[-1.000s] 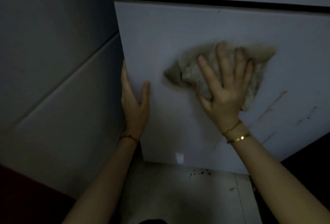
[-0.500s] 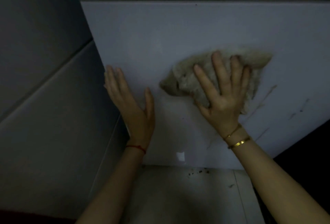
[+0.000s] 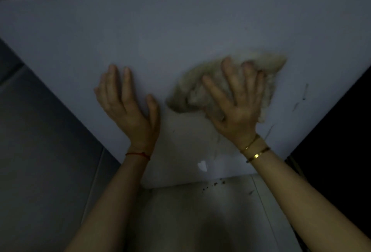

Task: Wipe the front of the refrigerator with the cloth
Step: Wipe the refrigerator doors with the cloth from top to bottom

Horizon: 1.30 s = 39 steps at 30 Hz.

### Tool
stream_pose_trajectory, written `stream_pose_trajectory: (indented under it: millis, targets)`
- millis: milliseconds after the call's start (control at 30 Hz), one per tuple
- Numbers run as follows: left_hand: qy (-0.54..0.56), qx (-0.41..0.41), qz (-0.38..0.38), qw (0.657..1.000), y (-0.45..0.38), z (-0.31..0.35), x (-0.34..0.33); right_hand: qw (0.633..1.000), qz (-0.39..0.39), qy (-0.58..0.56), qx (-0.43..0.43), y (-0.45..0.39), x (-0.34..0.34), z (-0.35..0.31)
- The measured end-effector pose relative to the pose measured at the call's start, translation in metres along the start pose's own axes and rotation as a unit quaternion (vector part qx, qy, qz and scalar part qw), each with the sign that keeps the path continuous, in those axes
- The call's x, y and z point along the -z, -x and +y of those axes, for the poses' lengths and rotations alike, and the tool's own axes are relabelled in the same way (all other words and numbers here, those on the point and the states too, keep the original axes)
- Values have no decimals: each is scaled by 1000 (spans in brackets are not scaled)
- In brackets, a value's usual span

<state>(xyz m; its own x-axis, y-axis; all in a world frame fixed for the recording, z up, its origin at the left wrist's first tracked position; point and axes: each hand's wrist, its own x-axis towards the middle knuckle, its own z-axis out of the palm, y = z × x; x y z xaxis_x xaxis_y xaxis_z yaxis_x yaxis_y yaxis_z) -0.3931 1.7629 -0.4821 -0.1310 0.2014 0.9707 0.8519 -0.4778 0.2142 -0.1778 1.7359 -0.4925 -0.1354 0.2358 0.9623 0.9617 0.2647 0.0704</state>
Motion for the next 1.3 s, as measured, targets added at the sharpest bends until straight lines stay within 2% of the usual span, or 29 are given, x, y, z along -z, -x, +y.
stream_pose_trajectory:
  millis: [100,200,267,367,433,500,667,767,933,1200,1300]
  targets:
    - [-6,-3,9,1000,1,-2,-1,989,-97,15,107,54,7,5]
    - [-10,-4,16,1000,2,-3,-2,982,-136,-1,127,63,20,23]
    - [-9,-2,20,1000,2,-3,-2,992,-102,-15,73,40,23,30]
    - [-13,-8,24,1000,1,-3,-2,998,8,-31,-55,-8,18,32]
    - [-15,-9,19,1000,1,-1,-1,995,43,-27,-91,-16,13,26]
    - [-20,-10,14,1000,2,0,0,997,9,-21,-72,8,9,12]
    - [-16,-13,15,1000,0,1,0,985,-153,5,78,109,5,-2]
    - [-9,-14,18,1000,0,2,-1,984,-154,4,92,120,5,12]
    - [-5,-14,24,1000,0,2,-3,994,-69,-27,-78,104,-8,-4]
    - [-7,-46,5,999,2,-1,-1,975,-147,-59,-155,171,-7,-47]
    - [-8,-46,-6,999,2,1,1,954,-113,-90,-262,150,-2,-35]
